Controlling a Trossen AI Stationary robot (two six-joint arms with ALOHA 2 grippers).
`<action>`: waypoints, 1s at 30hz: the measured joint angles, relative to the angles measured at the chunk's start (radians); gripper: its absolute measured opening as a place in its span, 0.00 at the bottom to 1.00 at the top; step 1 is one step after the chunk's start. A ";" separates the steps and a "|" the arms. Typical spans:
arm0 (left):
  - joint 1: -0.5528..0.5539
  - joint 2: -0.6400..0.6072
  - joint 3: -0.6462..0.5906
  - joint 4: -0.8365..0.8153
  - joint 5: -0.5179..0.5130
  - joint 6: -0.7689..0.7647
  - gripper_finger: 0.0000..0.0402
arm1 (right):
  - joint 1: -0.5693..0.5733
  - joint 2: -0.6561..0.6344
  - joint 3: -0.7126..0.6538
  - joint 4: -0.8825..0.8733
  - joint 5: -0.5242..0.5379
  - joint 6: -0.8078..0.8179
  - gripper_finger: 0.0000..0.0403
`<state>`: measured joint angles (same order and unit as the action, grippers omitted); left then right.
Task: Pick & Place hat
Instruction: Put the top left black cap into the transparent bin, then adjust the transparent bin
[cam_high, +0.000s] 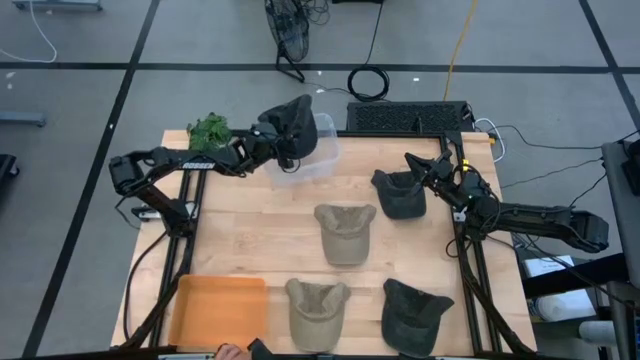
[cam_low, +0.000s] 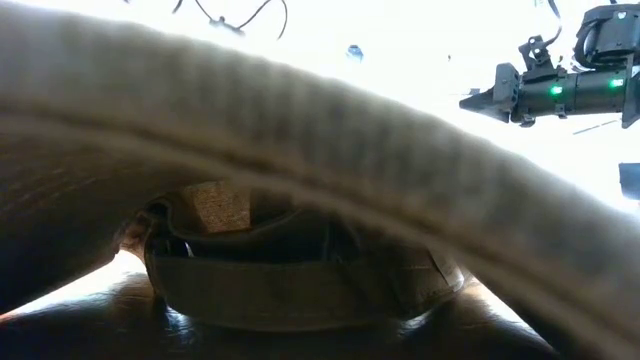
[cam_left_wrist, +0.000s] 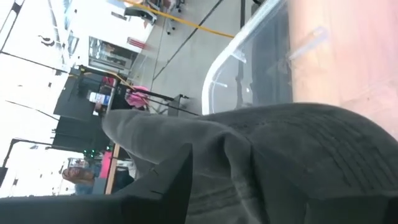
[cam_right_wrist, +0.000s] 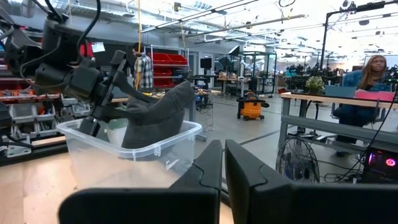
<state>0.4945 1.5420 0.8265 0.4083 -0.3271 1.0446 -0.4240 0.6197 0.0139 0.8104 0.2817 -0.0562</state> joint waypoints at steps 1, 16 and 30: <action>-0.005 -0.001 0.000 0.001 0.000 -0.002 0.44 | 0.000 0.000 0.000 0.000 0.000 0.000 0.00; -0.038 -0.153 0.000 -0.121 -0.016 -0.166 0.44 | 0.000 0.003 0.000 -0.001 0.000 0.000 0.00; -0.013 -0.308 0.000 -0.397 0.073 -0.281 0.44 | 0.000 0.007 0.000 0.000 0.003 0.000 0.00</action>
<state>0.4819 1.2340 0.8261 0.0112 -0.2545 0.7638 -0.4236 0.6268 0.0139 0.8103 0.2844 -0.0563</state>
